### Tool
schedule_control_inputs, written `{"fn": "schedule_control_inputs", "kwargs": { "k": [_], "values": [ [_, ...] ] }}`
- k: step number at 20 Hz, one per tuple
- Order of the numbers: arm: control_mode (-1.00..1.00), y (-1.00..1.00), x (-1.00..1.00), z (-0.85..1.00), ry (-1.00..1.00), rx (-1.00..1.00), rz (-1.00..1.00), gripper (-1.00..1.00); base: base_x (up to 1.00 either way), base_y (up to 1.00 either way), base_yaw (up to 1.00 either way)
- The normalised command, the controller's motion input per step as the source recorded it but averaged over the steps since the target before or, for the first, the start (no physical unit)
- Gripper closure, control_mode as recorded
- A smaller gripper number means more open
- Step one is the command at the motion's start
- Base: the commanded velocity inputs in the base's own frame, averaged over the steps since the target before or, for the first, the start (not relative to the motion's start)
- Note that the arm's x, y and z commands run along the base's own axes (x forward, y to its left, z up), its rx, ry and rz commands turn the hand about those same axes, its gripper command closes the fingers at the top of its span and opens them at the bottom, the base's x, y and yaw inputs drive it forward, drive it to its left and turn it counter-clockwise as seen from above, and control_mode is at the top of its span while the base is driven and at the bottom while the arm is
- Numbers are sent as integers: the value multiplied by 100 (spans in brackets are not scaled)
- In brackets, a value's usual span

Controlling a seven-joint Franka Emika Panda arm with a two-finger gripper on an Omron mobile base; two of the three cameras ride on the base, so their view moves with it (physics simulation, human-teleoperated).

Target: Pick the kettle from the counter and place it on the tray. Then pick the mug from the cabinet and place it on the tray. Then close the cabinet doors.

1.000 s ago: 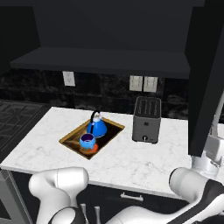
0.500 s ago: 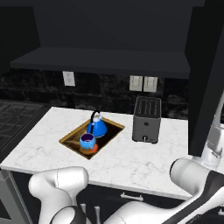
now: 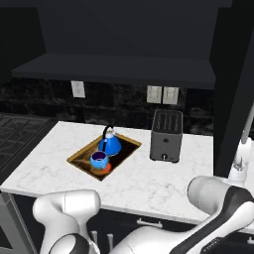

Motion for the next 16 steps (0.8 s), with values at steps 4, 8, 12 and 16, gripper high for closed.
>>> {"fn": "schedule_control_inputs", "kwargs": {
  "k": [4, 8, 12, 16],
  "values": [
    [-100, 53, -22, 9, 4, -27, 0, 100, 0, 0, 0],
    [-100, 59, -25, 26, 0, -19, 0, 100, 0, 0, 0],
    [-100, 55, -8, 38, 2, -11, -3, 100, 0, 0, 0],
    [-100, 80, 0, 35, 12, -9, -14, 100, 0, 0, 0]
  ]
}}
